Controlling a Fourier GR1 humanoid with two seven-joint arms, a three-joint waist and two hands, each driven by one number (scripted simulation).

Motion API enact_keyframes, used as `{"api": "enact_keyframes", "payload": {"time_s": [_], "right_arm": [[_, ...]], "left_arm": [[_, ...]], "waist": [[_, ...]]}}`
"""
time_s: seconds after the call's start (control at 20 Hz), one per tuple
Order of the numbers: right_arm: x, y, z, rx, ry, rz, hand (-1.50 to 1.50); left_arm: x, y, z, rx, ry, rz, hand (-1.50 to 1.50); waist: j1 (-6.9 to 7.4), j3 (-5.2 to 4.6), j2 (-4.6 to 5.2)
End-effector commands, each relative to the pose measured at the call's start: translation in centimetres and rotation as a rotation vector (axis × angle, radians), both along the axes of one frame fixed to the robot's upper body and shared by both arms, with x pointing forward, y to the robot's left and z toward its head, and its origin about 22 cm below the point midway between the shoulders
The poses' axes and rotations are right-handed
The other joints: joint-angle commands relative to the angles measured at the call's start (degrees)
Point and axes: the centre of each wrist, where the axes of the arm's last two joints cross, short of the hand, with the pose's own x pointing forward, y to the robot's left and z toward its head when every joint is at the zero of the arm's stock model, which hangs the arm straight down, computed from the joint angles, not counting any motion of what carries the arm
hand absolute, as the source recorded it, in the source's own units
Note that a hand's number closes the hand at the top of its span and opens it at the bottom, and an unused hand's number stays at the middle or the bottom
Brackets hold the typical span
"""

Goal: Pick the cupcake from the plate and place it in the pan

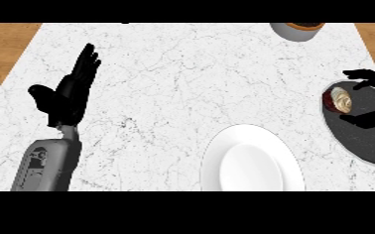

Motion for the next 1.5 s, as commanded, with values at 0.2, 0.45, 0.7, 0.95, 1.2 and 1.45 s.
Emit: {"api": "enact_keyframes", "payload": {"time_s": [0.2, 0.45, 0.7, 0.95, 1.2, 1.45], "right_arm": [[-0.6, 0.1, -2.2, 0.156, -0.090, 0.052, -1.50], [-2.2, -4.0, 0.8, 0.359, -0.214, -0.012, -1.50], [-5.3, -6.2, 0.0, 0.537, -0.150, 0.062, -1.50], [-9.4, -10.3, 2.4, 0.608, -0.122, 0.125, -1.50], [-11.9, -12.6, 4.6, 0.607, -0.142, 0.144, -1.50], [-14.7, -14.0, 5.3, 0.591, -0.129, 0.121, -1.50]], "left_arm": [[-0.6, 2.5, -1.1, 0.004, 0.011, 0.025, 0.00], [-1.1, 1.3, -1.1, -0.012, 0.025, 0.041, 0.00], [0.3, 1.6, 0.3, -0.012, 0.000, 0.046, 0.00], [-1.2, 3.1, -1.5, 0.007, 0.039, 0.077, 0.00], [-1.8, 2.9, -1.3, 0.004, 0.028, 0.089, 0.00], [-2.6, 4.4, -1.6, -0.007, 0.050, 0.102, 0.00]], "waist": [[-1.03, 0.01, -0.10], [-1.64, 0.03, -0.41], [-3.05, 0.04, -0.36], [-5.10, -0.03, -1.11], [-6.02, 0.02, -1.63], [-6.39, 0.03, -1.89]]}}
